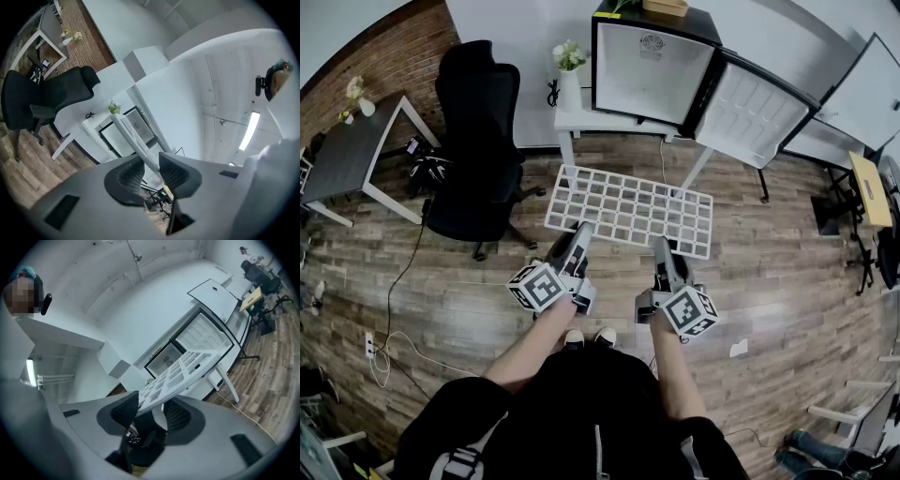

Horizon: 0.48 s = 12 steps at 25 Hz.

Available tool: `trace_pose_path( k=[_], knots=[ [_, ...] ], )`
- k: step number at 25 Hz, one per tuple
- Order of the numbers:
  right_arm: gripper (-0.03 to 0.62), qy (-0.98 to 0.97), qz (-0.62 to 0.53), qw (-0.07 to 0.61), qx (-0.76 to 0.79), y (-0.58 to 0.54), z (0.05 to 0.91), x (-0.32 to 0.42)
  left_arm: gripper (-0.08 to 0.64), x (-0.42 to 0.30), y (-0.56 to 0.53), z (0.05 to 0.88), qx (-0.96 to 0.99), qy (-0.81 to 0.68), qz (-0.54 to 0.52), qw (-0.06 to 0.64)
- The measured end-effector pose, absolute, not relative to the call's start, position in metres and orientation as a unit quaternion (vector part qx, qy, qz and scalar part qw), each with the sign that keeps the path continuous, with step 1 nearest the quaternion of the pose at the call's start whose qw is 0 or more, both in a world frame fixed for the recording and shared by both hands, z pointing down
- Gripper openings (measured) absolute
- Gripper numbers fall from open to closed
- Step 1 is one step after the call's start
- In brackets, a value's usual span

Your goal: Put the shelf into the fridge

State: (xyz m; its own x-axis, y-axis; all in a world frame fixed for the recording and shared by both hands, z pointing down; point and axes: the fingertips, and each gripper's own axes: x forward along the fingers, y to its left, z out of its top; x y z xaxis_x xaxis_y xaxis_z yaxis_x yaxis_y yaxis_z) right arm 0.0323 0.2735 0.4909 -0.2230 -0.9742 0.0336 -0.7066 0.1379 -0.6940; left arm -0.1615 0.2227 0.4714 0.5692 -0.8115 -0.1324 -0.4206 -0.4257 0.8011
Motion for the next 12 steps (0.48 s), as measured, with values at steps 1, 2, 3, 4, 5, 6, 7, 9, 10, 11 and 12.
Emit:
trace_pose_path(
  k=[1,2,3,4,5,6,7,9,10,11,12],
  knots=[
    [0.178,0.721,-0.301,0.223,-0.583,0.2729,0.4912,0.0328,0.112,-0.1611,0.2219,0.4718,0.803,-0.383,-0.262,0.373],
    [0.179,0.721,-0.300,0.226,-0.582,0.2723,0.4915,0.0332,0.112,-0.1607,0.2213,0.4723,0.804,-0.382,-0.263,0.373],
    [0.179,0.722,-0.298,0.229,-0.581,0.2716,0.4922,0.0336,0.112,-0.1607,0.2208,0.4728,0.804,-0.382,-0.264,0.372],
    [0.179,0.723,-0.297,0.232,-0.580,0.2712,0.4929,0.0337,0.112,-0.1609,0.2206,0.4732,0.804,-0.382,-0.264,0.372],
    [0.179,0.723,-0.297,0.232,-0.579,0.2712,0.4931,0.0333,0.112,-0.1612,0.2205,0.4736,0.804,-0.382,-0.264,0.372],
    [0.179,0.724,-0.298,0.228,-0.579,0.2716,0.4928,0.0328,0.112,-0.1614,0.2204,0.4737,0.804,-0.383,-0.264,0.372],
    [0.179,0.724,-0.298,0.225,-0.580,0.2720,0.4925,0.0325,0.112,-0.1614,0.2204,0.4737,0.804,-0.383,-0.264,0.371],
    [0.179,0.725,-0.296,0.225,-0.579,0.2718,0.4918,0.0332,0.112,-0.1607,0.2203,0.4735,0.804,-0.382,-0.264,0.371],
    [0.179,0.726,-0.297,0.224,-0.579,0.2717,0.4913,0.0335,0.112,-0.1601,0.2201,0.4735,0.804,-0.381,-0.265,0.371],
    [0.179,0.726,-0.298,0.222,-0.579,0.2713,0.4907,0.0343,0.112,-0.1590,0.2194,0.4735,0.804,-0.381,-0.265,0.371],
    [0.179,0.726,-0.299,0.221,-0.578,0.2702,0.4904,0.0358,0.112,-0.1573,0.2182,0.4734,0.804,-0.381,-0.265,0.371]
  ],
)
